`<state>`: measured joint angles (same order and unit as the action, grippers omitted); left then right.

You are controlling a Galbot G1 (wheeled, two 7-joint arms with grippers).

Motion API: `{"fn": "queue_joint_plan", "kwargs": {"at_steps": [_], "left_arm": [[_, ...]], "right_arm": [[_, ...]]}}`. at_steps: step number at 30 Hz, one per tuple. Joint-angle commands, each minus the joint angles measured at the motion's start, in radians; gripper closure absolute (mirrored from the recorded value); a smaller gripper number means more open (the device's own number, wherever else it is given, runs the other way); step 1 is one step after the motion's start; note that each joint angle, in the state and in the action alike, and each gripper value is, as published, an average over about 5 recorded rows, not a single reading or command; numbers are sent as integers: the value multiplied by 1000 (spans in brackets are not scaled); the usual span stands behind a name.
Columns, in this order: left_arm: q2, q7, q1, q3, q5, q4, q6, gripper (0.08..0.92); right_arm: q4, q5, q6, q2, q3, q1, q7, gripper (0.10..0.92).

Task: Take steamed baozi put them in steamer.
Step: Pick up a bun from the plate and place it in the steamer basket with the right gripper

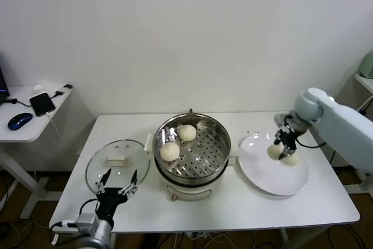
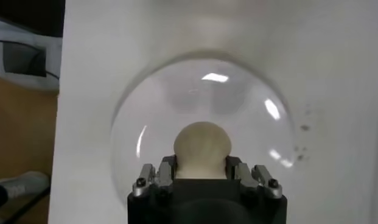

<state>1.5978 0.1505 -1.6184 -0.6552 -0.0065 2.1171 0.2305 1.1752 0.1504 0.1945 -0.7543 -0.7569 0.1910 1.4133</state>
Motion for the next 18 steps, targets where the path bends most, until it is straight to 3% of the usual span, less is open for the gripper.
{"fn": "queue_joint_plan", "kwargs": {"at_steps": [1,8,14,18], "left_arm": [[-2,-4,-4,-6,26,6,-4,177],[0,-9,-13,-9,26,21,-14,177],[7,-16,-2,4,25,2,-23,177],[7,-18,0,6,25,5,-24,177]], "right_arm": [[-58,-239,31,-189,-268,420,22,491],[-128,-400,-32,-382,-350,500,39,491],[-84,-580,-419,-450,-498,511,-53,491],[-22,-490,-613,-460,-549,483,-125,491]]}}
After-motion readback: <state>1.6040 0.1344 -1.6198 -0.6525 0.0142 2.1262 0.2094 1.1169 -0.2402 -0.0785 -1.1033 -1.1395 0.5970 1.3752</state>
